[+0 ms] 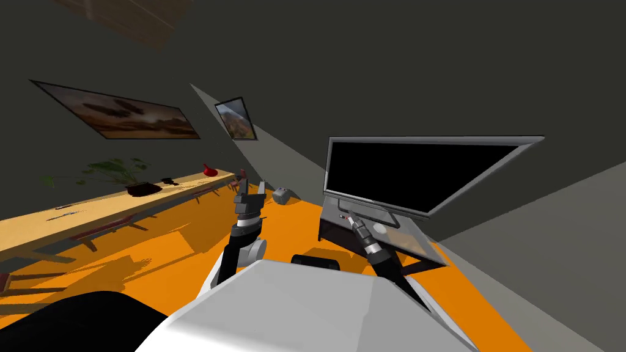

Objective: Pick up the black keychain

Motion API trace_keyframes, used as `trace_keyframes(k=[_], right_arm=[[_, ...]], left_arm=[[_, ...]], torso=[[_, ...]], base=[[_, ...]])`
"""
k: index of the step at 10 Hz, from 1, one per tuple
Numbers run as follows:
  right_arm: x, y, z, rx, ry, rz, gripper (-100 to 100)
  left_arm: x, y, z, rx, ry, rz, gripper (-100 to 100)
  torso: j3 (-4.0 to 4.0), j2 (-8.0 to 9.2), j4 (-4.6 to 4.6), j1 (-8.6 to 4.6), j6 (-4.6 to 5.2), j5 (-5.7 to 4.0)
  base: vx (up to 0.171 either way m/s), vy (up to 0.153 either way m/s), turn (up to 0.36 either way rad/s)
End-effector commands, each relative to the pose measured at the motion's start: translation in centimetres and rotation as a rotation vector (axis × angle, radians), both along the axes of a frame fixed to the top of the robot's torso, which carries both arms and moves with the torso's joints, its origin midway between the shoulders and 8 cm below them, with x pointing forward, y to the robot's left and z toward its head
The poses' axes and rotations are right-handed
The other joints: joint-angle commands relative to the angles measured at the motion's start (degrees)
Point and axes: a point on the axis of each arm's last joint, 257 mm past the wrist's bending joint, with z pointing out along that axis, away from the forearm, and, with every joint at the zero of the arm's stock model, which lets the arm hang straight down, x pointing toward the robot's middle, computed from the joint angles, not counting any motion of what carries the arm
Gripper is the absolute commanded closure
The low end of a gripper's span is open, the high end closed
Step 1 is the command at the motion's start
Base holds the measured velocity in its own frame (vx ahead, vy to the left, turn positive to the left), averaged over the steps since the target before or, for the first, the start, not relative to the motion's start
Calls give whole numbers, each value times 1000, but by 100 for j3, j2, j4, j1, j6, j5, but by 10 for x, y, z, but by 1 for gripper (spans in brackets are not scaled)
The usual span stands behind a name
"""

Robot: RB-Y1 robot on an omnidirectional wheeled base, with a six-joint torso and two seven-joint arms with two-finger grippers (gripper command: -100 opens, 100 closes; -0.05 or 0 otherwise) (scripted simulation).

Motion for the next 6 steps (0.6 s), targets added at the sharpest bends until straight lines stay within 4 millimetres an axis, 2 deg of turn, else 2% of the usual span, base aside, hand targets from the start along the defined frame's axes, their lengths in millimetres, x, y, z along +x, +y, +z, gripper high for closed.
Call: trace_keyframes(k=[1,3,4,6], right_arm=[[-6,-2,-17,-36,46,14,-100],[-27,-2,-73,-127,175,51,-100],[-29,-6,-78,-143,186,55,-100],[-59,-14,-134,-253,317,100,-100]], left_arm=[[0,0,0,0,0,0,0],[0,0,0,0,0,0,0],[0,0,0,0,0,0,0],[0,0,0,0,0,0,0]], torso=[[0,0,0,0,0,0],[-3,-5,-1,1,4,1],[-4,-7,-1,-1,3,0],[-8,-15,-3,1,4,0]], base=[[-33,-18,255],[-29,-10,349],[-19,-7,306],[-7,-7,411]])
